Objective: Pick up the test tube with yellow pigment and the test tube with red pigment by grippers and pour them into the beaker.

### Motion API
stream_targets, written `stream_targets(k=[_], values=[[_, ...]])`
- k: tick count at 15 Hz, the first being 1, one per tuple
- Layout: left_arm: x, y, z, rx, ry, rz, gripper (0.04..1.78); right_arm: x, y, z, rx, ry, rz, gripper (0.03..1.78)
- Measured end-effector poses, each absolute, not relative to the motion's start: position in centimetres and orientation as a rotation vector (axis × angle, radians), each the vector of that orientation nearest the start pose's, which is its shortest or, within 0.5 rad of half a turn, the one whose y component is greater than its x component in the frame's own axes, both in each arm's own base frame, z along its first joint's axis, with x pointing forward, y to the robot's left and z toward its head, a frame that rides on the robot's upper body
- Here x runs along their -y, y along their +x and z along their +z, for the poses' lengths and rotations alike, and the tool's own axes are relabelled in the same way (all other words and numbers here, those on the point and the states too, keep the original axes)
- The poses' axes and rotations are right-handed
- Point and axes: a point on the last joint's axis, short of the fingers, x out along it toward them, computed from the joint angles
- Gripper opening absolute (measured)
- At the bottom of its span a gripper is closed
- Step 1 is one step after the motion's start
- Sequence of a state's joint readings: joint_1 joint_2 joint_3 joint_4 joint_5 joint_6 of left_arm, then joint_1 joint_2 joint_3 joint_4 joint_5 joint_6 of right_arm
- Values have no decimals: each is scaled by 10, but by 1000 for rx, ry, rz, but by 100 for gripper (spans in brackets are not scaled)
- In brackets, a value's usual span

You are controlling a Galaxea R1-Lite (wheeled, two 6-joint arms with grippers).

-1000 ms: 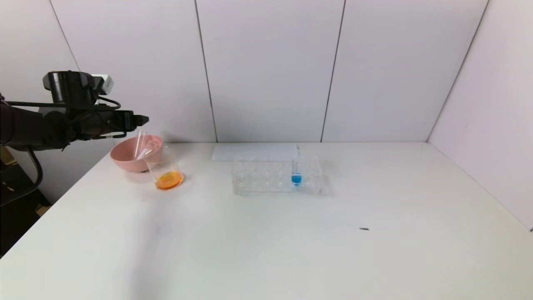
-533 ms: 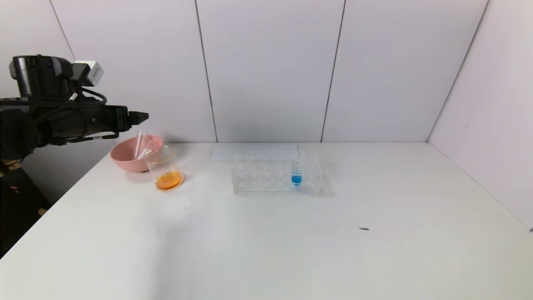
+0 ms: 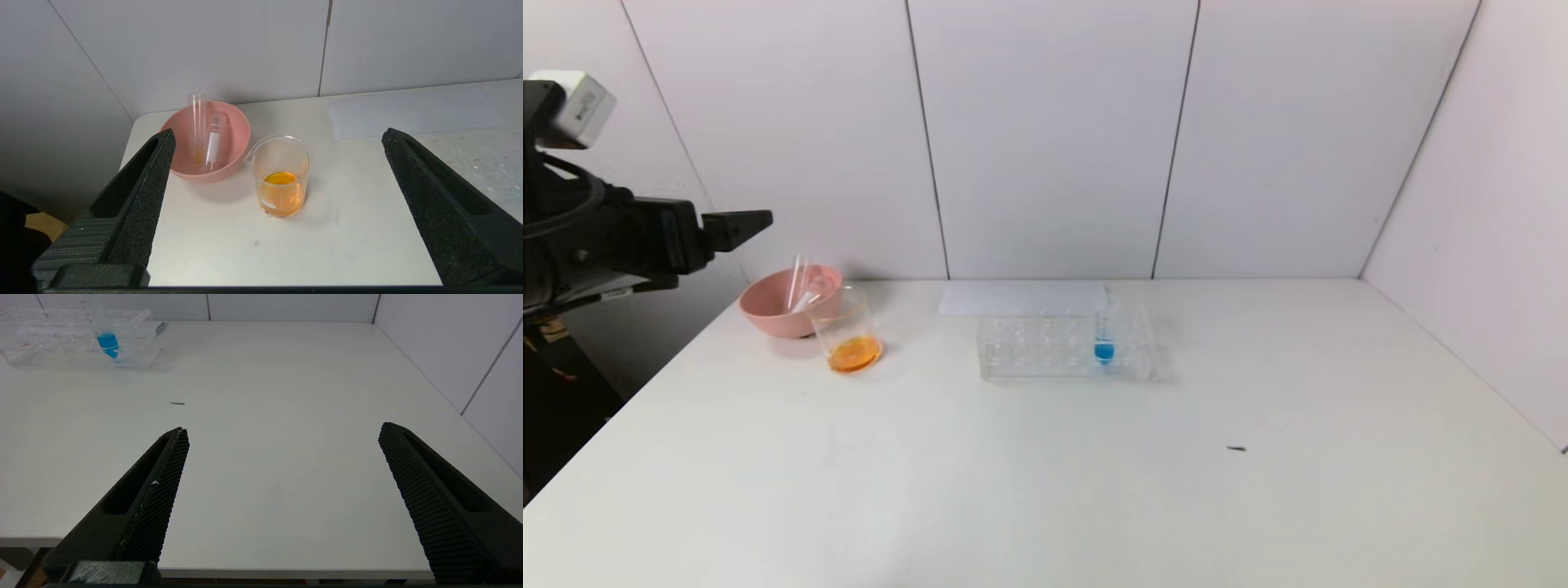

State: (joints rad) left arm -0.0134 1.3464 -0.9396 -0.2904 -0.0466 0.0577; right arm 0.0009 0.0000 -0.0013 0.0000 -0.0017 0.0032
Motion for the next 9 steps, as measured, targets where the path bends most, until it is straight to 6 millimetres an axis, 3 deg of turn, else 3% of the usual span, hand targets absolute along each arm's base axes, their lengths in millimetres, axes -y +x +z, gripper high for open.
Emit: stream_targets(k=[5,9], values=[[5,135,288,-51,71,-79,176,0,-23,76,1,3,0,170],[3,60,282,-15,86,-81,176,0,-23,76,1,3,-1,170]])
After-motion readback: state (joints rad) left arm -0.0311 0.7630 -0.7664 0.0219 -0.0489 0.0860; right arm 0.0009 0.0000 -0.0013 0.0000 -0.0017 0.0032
